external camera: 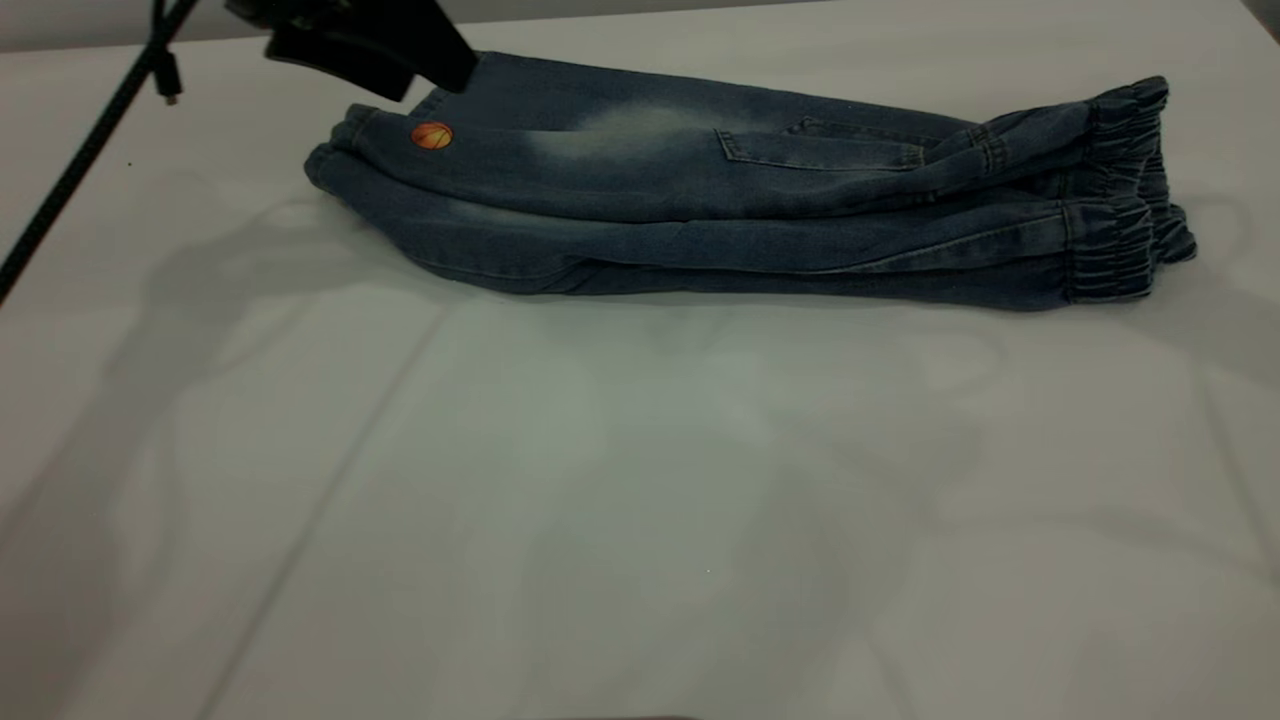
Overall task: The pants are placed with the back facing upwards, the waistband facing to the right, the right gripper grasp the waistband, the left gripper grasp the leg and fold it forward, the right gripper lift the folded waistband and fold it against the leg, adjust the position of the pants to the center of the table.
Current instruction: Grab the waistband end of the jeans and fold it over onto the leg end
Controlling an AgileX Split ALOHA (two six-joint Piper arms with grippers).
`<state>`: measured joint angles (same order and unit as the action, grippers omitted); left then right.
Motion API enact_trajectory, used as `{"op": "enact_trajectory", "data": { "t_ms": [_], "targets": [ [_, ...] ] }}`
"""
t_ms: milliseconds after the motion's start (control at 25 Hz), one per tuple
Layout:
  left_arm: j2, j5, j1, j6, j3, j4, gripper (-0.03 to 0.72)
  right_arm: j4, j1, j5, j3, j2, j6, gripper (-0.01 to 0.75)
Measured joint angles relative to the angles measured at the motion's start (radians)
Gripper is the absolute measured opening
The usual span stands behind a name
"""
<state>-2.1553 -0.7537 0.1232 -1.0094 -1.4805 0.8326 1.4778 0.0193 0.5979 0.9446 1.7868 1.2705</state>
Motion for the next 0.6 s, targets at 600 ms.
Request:
{"op": "enact_trajectory", "data": {
  "t_ms": [600],
  "targets": [
    [-0.001, 0.082, 0.067, 0.003, 0.000, 0.000, 0.568, -0.113, -0.101, -0.027, 0.069, 0.262, -0.021, 0.569]
  ]
}}
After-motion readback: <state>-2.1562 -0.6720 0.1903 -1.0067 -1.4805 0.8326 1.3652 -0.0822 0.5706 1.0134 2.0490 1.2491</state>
